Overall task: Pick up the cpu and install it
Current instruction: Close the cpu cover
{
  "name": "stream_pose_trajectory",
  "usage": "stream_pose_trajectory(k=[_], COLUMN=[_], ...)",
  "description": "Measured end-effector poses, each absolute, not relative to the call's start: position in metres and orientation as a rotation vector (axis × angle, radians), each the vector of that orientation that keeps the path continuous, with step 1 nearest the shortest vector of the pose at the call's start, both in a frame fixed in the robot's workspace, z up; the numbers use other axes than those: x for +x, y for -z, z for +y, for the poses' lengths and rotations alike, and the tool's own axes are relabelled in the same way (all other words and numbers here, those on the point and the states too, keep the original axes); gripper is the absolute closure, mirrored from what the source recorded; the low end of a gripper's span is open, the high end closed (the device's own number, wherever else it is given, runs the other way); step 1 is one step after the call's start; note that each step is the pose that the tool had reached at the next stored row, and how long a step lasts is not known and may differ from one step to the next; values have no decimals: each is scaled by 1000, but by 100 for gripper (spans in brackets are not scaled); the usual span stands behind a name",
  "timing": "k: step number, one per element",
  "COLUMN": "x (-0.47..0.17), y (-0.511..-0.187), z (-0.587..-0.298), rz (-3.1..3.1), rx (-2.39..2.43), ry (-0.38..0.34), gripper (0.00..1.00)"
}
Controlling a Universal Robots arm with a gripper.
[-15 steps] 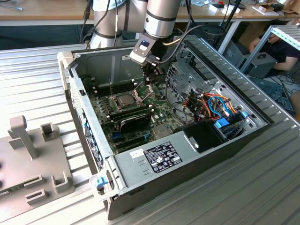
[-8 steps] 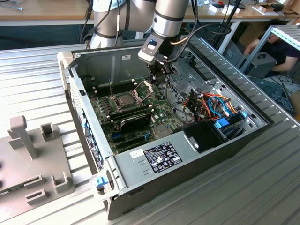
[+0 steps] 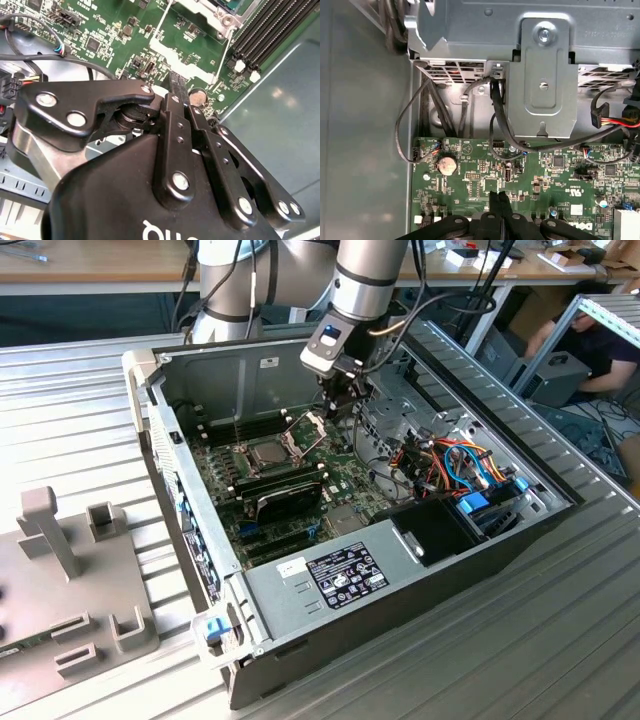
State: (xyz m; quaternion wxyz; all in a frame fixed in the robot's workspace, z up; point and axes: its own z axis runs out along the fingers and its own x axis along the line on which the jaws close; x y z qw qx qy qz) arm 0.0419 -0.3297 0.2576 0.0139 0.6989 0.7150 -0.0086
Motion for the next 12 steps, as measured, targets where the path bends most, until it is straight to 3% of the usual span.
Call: stream_pose_trajectory(k=[12], x=[45], y=[-259], z=[-330], rz=[2229], rx=[2178], ry=[30], gripper=[89])
